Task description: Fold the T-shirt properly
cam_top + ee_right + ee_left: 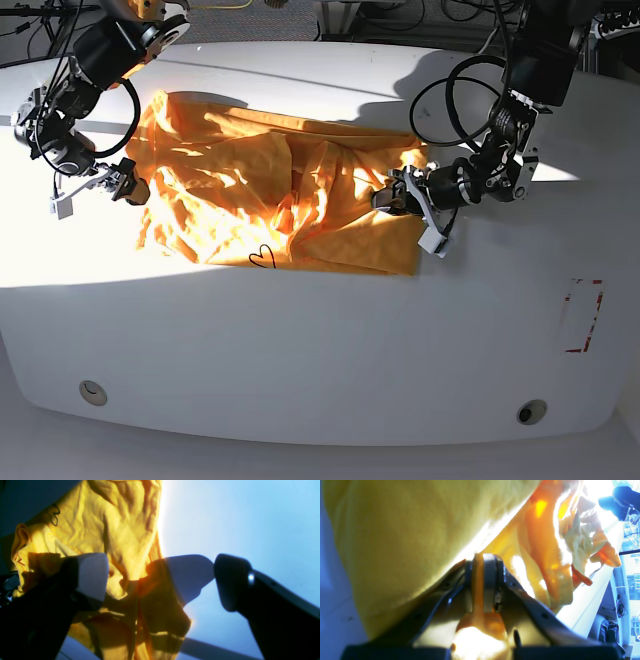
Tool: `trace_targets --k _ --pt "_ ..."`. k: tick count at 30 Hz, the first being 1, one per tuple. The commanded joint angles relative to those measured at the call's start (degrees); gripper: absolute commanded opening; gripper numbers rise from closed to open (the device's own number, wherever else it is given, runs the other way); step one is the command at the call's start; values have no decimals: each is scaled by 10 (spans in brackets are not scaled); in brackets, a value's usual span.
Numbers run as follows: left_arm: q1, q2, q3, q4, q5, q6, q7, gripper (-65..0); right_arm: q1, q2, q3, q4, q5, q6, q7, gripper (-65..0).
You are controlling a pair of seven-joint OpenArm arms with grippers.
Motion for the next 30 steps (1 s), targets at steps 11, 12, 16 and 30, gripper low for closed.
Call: trace_targets --k 11,12,16,30 --pt "1 -9 1 -5 52 29 39 -601 -18 -64 -83 9 0 1 22 -40" --pt "1 -8 1 -5 52 29 39 -601 -21 -69 -89 9 1 1 23 -40" --pt "1 -8 1 -5 52 29 39 -601 -21 -91 -97 18 -2 1 33 -43" --pt "0 -8 4 -5 52 32 39 -601 -22 -89 -165 27 -1 1 77 -358"
